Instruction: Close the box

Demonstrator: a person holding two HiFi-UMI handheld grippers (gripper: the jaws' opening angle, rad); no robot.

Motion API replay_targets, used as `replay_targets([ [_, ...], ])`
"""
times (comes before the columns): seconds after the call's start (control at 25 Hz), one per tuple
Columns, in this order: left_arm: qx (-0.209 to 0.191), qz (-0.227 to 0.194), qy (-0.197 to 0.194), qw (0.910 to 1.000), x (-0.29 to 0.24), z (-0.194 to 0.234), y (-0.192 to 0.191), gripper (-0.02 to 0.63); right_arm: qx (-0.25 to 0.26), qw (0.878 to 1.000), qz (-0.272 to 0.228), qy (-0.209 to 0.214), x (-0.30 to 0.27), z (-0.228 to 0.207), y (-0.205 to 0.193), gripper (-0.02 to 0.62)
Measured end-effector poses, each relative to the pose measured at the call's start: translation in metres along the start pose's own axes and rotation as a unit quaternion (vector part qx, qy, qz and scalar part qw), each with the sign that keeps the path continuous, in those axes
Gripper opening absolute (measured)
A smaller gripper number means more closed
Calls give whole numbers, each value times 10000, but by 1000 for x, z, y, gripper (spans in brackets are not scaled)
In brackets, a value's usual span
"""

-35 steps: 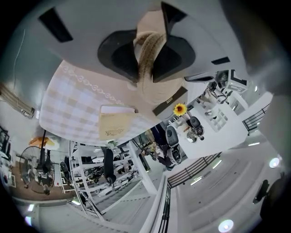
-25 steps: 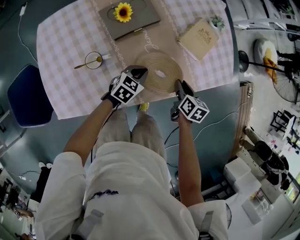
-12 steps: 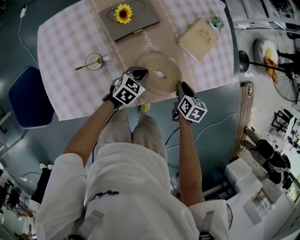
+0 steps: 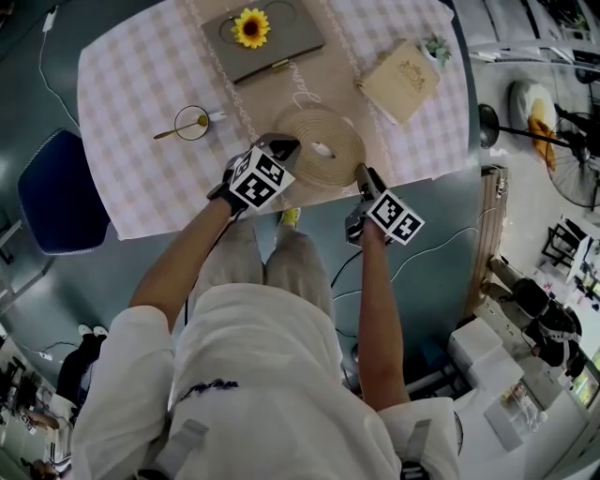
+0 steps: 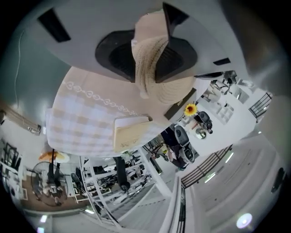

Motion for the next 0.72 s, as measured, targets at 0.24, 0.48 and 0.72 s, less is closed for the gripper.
replay_targets([
  [0.24, 100, 40, 1, 9999, -2, 0, 0, 2, -90, 9999, 62, 105, -2, -5, 0, 146],
  [0.48, 39, 92, 169, 9998, -4, -3, -2, 2, -59, 9998, 200, -66, -5, -4, 0, 146],
  [0.72, 136, 240, 109, 9996, -5, -1, -1, 0, -18, 9992, 307, -247, -10, 1, 1, 117],
])
Point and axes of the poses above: the fingertips, and each gripper's own axes: x backward along the fingers, z to its left, y out of its top, the point moved 9 cm from there along x, backward along the fingers, and after that the axes turned 2 degrees about -x, right-handed, at the moved point
